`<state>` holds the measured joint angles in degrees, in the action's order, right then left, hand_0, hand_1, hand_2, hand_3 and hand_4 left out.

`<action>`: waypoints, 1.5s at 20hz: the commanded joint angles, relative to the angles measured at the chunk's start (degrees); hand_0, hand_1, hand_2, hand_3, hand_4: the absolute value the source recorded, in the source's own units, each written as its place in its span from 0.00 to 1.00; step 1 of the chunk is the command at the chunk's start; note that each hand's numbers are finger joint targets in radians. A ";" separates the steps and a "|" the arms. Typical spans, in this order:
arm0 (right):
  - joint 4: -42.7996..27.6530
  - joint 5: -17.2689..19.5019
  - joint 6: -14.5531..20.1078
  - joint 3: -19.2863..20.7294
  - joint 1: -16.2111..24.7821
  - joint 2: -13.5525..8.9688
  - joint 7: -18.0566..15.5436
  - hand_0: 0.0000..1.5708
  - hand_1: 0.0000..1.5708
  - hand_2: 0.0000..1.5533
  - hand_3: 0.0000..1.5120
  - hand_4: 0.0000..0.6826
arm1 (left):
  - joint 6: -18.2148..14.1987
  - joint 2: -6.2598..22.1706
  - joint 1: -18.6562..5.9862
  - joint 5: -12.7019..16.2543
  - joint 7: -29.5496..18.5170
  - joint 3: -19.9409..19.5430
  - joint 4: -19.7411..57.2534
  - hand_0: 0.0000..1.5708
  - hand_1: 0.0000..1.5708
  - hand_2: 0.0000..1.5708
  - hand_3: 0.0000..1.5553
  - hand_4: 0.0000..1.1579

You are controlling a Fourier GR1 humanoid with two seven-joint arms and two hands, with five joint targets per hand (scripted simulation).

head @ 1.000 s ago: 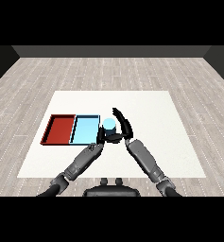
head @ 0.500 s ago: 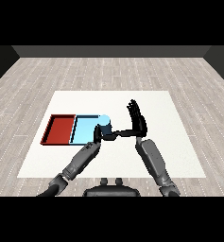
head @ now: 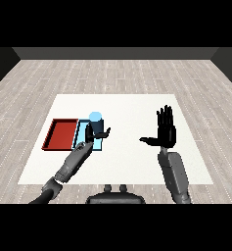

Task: Pick the blue can and put it in the blue box

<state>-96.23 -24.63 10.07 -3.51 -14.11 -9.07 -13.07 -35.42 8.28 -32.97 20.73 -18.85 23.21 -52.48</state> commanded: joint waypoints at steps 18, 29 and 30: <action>10.30 0.15 -2.47 5.21 -0.52 0.26 -3.61 0.00 0.00 0.00 0.00 0.00 | 1.58 0.60 -16.25 -6.18 11.40 -8.12 45.44 0.96 0.96 0.89 0.76 0.78; 11.10 -1.49 -5.82 6.33 -0.24 0.19 -4.94 0.00 0.00 0.00 0.00 0.00 | 10.17 0.63 -13.23 -7.39 11.78 -8.54 51.90 0.23 0.23 0.26 0.00 0.54; 10.44 -1.92 -4.35 7.13 -2.66 -0.94 -1.44 0.00 0.00 0.00 0.00 0.00 | 11.00 1.17 -13.23 -7.12 12.40 -9.06 51.92 0.00 0.00 0.15 0.18 0.58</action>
<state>-84.95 -25.63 5.99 2.70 -15.72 -8.79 -16.88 -25.84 10.05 -47.28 14.39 -7.17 14.06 -2.97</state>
